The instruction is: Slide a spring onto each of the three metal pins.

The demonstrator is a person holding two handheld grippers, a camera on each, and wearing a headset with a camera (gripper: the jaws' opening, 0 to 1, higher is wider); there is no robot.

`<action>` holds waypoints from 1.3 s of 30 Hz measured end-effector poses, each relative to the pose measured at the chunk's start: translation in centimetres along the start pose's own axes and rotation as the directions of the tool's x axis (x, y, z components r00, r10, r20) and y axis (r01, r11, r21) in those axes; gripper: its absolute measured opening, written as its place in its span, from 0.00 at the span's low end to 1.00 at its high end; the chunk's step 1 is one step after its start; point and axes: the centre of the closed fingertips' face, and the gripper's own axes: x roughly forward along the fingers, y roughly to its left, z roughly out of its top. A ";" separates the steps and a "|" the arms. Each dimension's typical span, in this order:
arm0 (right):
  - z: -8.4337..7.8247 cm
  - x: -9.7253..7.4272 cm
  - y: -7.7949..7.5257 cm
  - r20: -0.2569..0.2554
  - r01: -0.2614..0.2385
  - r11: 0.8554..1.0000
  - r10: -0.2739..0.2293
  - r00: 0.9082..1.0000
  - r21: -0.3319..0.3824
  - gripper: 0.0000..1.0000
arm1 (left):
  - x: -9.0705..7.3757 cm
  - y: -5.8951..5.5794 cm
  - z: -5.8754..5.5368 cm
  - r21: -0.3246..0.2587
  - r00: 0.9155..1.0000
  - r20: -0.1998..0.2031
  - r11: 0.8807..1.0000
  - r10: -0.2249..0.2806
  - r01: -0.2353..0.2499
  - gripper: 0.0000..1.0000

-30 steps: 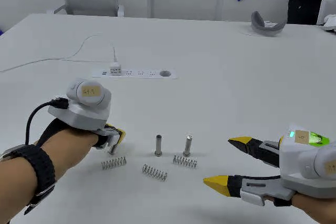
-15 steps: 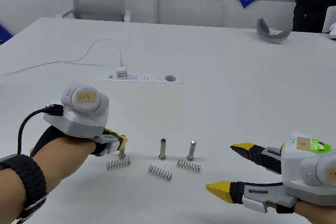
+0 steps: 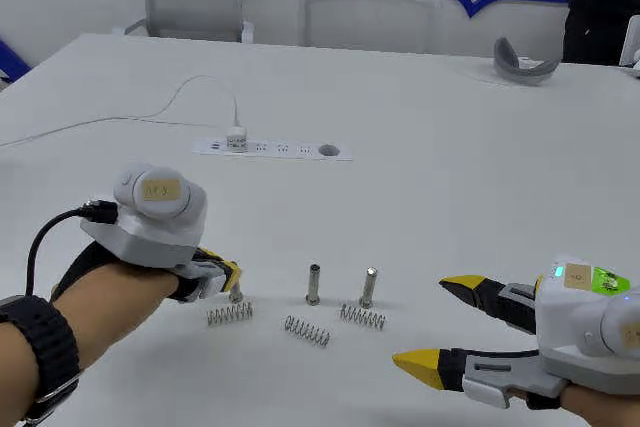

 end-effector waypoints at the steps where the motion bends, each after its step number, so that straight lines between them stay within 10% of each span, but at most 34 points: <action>1: 0.0 0.0 0.0 0.001 0.001 1.000 -0.001 1.000 0.001 0.66 | 0.0 -0.1 0.0 0.007 1.000 0.002 1.000 0.000 0.000 0.08; 39: 0.3 -0.1 0.0 0.005 0.008 1.000 -0.008 1.000 -0.003 0.66 | -2.2 -1.0 -1.1 0.041 0.986 0.159 0.998 -0.056 0.050 0.40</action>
